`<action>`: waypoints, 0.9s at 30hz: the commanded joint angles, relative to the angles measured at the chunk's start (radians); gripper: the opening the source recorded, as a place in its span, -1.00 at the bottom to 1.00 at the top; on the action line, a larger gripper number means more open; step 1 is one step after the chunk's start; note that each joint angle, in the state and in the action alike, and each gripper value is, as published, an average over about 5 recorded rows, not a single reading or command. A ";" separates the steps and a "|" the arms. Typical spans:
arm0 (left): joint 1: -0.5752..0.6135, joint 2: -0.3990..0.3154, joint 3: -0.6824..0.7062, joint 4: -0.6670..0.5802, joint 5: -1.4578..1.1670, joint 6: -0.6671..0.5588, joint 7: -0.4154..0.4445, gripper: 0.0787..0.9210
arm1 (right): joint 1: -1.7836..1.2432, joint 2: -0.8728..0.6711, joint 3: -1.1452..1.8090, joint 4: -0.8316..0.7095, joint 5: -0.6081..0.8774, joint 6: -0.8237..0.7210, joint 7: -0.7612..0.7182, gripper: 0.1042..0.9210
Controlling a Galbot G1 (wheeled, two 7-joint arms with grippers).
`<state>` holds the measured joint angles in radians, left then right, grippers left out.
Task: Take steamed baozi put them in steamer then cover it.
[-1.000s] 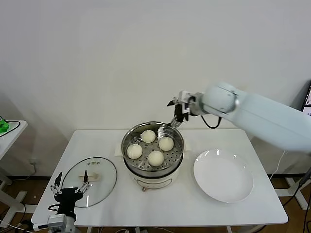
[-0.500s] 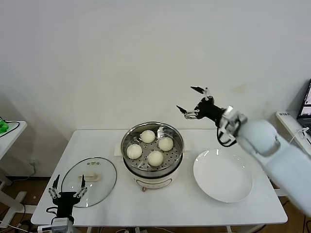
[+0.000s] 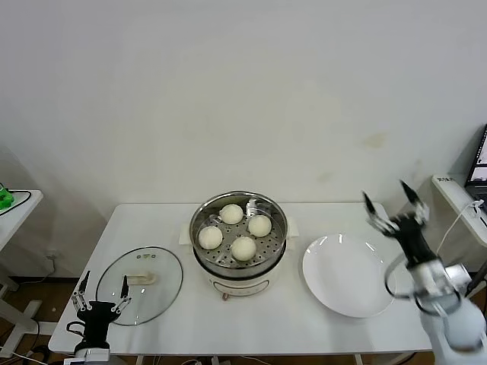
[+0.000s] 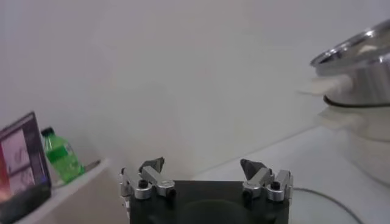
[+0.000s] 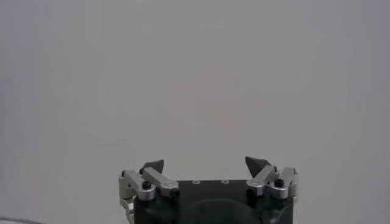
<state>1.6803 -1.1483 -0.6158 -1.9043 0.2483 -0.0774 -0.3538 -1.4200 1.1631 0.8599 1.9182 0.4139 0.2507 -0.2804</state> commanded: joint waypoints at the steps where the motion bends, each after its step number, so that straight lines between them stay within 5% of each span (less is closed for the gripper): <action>1: -0.014 0.063 -0.026 0.116 0.368 0.040 0.032 0.77 | -0.296 0.196 0.195 -0.019 0.062 0.161 -0.141 0.76; 12: -0.110 0.086 0.010 0.265 0.582 0.062 0.039 0.77 | -0.273 0.225 0.134 -0.054 0.056 0.169 -0.138 0.76; 27: -0.187 0.112 0.058 0.317 0.619 0.069 0.055 0.77 | -0.272 0.251 0.070 -0.051 0.036 0.176 -0.134 0.76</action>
<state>1.5349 -1.0455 -0.5715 -1.6305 0.7980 -0.0141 -0.3031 -1.6701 1.3922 0.9432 1.8680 0.4503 0.4135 -0.4044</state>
